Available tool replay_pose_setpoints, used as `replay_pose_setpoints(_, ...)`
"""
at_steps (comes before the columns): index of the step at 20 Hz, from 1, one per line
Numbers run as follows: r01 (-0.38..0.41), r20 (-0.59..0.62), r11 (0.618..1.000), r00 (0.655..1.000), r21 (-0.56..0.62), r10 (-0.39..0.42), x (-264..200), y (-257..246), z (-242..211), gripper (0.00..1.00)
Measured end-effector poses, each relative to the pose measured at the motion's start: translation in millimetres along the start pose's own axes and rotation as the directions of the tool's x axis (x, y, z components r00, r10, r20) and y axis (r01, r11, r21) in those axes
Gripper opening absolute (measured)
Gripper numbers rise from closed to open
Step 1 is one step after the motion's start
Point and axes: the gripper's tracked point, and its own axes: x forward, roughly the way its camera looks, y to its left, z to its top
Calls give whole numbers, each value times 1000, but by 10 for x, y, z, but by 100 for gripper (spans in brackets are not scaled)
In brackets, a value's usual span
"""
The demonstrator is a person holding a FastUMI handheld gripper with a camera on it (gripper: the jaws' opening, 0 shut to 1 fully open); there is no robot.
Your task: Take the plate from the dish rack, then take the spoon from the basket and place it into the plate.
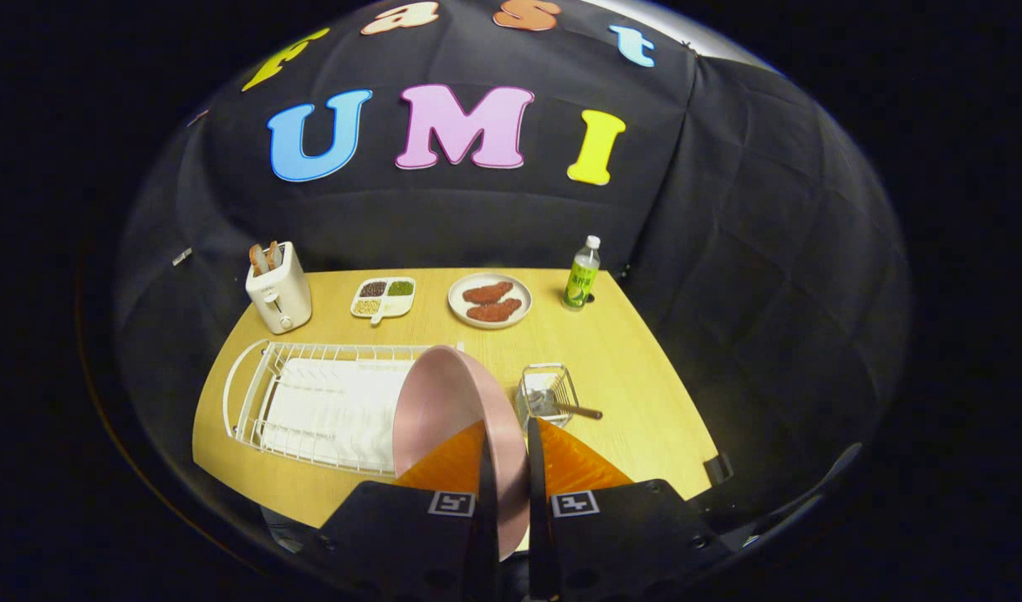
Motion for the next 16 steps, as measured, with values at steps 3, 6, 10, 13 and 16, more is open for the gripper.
replay_pose_setpoints(3, -44, -121, 994, 991, 98, 56, -71, -128, -571, 18)
replay_pose_setpoints(6, -39, -204, 984, 976, 171, 74, -5, -246, -1094, 18)
replay_pose_setpoints(10, -86, -305, 957, 937, 276, 171, 211, -53, -1723, 19)
replay_pose_setpoints(13, -130, -337, 936, 909, 327, 244, 417, 234, -1985, 18)
replay_pose_setpoints(16, -170, -324, 904, 894, 391, 308, 644, 493, -2058, 18)
